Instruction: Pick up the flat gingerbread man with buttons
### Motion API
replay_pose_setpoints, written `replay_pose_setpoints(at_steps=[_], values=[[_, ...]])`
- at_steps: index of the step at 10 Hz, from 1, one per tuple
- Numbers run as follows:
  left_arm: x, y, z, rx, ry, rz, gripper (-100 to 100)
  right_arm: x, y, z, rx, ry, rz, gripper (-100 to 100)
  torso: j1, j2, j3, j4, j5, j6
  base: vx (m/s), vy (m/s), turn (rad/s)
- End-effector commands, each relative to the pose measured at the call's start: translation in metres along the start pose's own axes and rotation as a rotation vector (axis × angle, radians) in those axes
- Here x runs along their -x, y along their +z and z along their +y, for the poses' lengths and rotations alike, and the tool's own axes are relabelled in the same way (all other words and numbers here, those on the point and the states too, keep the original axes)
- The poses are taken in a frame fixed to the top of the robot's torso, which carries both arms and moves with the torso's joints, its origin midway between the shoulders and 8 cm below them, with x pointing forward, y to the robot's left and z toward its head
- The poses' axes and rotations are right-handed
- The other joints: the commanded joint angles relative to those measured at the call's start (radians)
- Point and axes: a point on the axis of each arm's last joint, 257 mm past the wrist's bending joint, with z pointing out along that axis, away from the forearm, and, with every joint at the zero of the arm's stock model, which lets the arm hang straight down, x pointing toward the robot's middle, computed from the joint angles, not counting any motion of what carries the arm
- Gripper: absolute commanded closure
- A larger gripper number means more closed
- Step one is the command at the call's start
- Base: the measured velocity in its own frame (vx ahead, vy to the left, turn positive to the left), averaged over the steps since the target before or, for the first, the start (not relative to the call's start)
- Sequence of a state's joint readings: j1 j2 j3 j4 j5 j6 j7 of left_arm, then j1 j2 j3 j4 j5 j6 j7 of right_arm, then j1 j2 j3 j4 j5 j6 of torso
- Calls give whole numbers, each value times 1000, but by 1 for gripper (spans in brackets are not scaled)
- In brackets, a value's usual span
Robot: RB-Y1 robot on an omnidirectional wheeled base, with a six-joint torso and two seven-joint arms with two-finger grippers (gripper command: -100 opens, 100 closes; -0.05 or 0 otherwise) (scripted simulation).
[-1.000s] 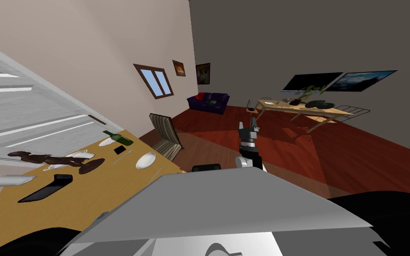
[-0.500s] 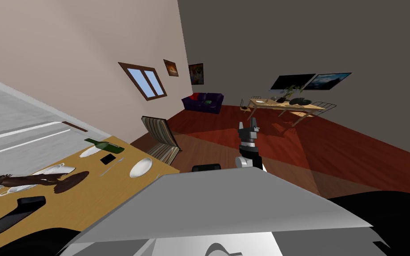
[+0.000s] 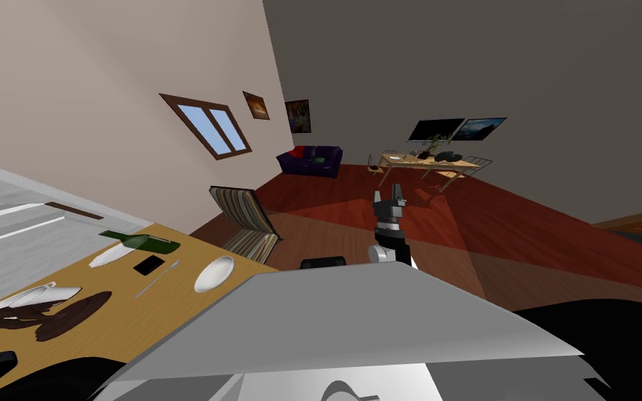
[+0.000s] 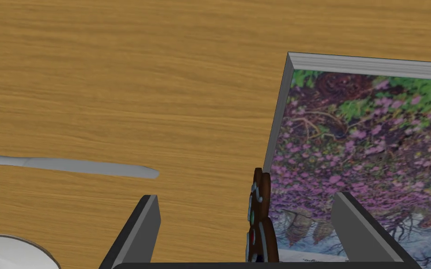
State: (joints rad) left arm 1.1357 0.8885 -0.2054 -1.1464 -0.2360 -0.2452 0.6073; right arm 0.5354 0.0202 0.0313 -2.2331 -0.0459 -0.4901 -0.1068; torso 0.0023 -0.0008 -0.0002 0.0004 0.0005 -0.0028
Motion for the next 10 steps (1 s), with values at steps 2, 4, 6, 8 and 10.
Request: replay_pose_setpoints(at_steps=[2, 4, 6, 8, 10], values=[[-13, 15, -1, 1, -5, -3, -100, 0, 0, 0, 0, 0, 0, 0, 1, 0, 0, 0, 0, 0, 1, 42, -33], [-14, 17, -1, 1, -7, -3, -100, 0, 0, 0, 0, 0, 0, 0, 2, 0, 0, 0, 1, 0, 3, 37, -17], [-14, 17, -1, 1, -5, -4, 100, 0, 0, 0, 0, 0, 0, 0, -1, 0, 0, 0, 0, 0, 0, 0, 0], [-14, 17, -1, 1, -5, -4, 100, 0, 0, 0, 0, 0, 0, 0, -1, 0, 0, 0, 0, 0, 0, 0, 0], [-14, 17, -1, 1, -5, -4, 0, 0, 0, 0, 0, 0, 0, 0, -1, 0, 0, 0, 0, 0, 0, 0, 0]])
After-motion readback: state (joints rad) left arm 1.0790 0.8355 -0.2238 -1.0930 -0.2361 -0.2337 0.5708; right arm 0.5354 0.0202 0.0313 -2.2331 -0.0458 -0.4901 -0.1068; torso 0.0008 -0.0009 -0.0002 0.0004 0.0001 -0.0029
